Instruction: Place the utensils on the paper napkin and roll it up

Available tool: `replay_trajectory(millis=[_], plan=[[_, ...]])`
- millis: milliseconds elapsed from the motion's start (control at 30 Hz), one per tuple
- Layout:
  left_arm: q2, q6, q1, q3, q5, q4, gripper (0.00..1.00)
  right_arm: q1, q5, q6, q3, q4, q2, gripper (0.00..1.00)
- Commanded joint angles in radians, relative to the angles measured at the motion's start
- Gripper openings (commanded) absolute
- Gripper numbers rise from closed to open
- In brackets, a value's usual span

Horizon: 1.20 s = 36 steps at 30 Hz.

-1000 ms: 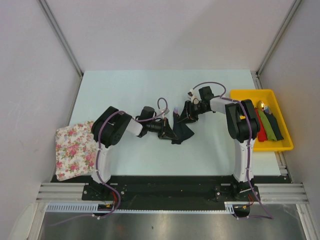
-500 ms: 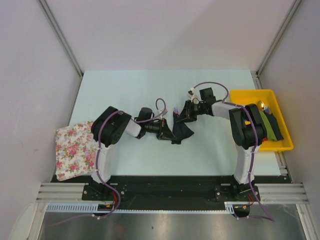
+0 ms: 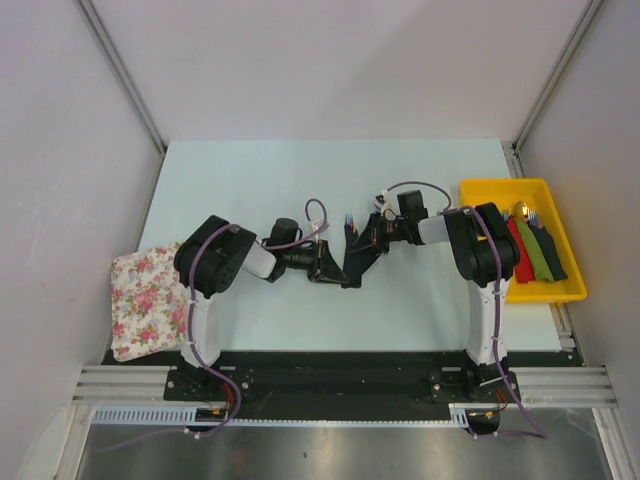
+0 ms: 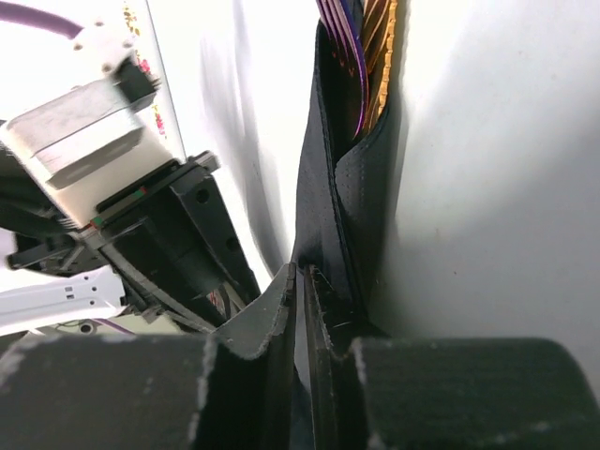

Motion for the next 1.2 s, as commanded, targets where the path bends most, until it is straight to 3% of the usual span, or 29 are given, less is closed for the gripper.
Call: replay_trajectory(millis=[0, 67, 200, 300, 500, 667, 833, 1000, 1167], plan=[[-0.131, 0.16, -0.011, 0.009, -0.013, -0.125, 0.31, 0.025, 0.119, -0.028, -0.058, 0.005, 0.061, 0.13], [-0.174, 0.178, -0.017, 0.028, -0.027, -0.199, 0.36, 0.028, 0.125, -0.026, -0.065, 0.005, 0.061, 0.13], [-0.182, 0.176, -0.033, 0.069, -0.096, -0.285, 0.35, 0.027, 0.125, -0.035, -0.085, -0.006, 0.037, 0.12], [-0.141, 0.073, -0.028, 0.066, -0.116, -0.199, 0.33, 0.024, 0.133, -0.06, -0.086, -0.032, 0.022, 0.12], [-0.073, 0.039, -0.108, 0.122, -0.076, -0.152, 0.26, 0.022, 0.137, -0.067, -0.04, -0.087, 0.035, 0.11], [-0.047, 0.085, -0.165, 0.12, -0.094, -0.242, 0.23, 0.027, 0.152, -0.067, -0.009, -0.116, 0.051, 0.08], [-0.004, 0.059, -0.12, 0.08, -0.105, -0.251, 0.2, 0.027, 0.169, -0.075, -0.017, -0.132, 0.051, 0.07], [-0.11, 0.036, -0.123, 0.082, -0.009, -0.121, 0.21, 0.027, 0.152, -0.069, -0.022, -0.129, 0.058, 0.07], [-0.219, 0.063, -0.134, 0.148, 0.03, -0.157, 0.22, 0.03, 0.159, -0.084, 0.0, -0.141, 0.049, 0.07]])
